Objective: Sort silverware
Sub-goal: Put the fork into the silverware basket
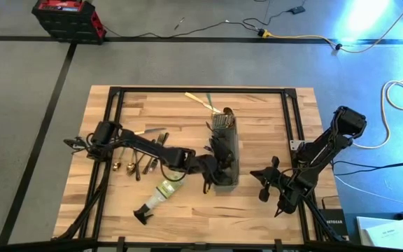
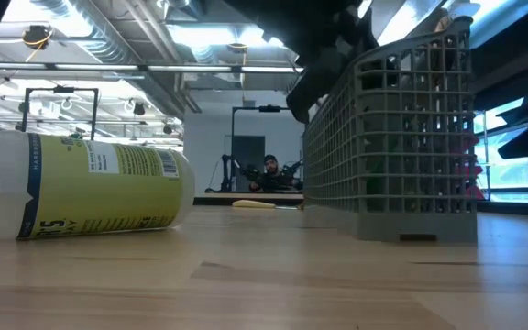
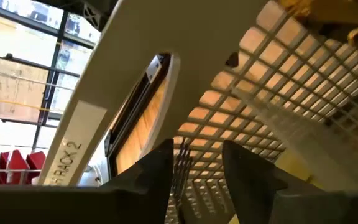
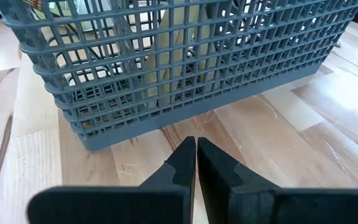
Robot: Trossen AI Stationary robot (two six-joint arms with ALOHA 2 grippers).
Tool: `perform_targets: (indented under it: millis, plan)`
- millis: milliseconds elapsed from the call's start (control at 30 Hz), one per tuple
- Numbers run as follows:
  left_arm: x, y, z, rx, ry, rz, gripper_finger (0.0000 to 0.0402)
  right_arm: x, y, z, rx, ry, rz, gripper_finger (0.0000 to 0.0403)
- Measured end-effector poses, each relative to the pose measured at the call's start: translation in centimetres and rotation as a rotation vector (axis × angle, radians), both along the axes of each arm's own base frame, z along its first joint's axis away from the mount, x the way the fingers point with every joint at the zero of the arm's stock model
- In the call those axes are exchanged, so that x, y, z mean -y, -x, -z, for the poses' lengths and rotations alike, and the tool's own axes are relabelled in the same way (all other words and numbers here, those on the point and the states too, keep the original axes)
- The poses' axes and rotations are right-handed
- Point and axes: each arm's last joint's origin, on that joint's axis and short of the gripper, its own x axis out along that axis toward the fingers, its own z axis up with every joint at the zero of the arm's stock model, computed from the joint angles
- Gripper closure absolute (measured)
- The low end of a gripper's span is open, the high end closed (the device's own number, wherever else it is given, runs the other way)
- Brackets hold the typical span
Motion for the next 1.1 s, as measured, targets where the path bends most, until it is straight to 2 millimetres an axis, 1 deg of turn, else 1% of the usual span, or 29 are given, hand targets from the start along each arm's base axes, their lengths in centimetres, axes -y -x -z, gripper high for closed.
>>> perform_targets:
  millis: [100, 200, 300, 433, 767, 1100]
  plan:
    - [-0.3, -0.1, -0.1, 0.009, -0.007, -0.02, 0.0278, 0.0, 0.0, 0.0, -0.004, -0.004, -0.001, 0.0403]
    - [-0.5, -0.1, -0.1, 0.013, -0.059, -0.046, 0.0278, 0.0, 0.0, 0.0, -0.004, -0.004, -0.002, 0.0403]
    - [-1.2, -0.2, -0.1, 0.005, -0.086, -0.074, 0.0284, 0.0, 0.0, 0.0, -0.004, -0.004, -0.002, 0.0403]
    - [-1.8, -0.3, -0.1, 0.006, -0.079, -0.096, 0.0305, 0.0, 0.0, 0.0, -0.004, -0.004, -0.001, 0.0403]
    - [-1.6, -0.1, 0.2, -0.029, -0.085, -0.071, 0.0374, 0.0, 0.0, 0.0, -0.004, -0.004, -0.001, 0.0403]
    - [-1.6, -0.2, 0.1, -0.024, -0.079, -0.058, 0.04, 0.0, 0.0, 0.0, -0.003, -0.004, -0.001, 0.0403]
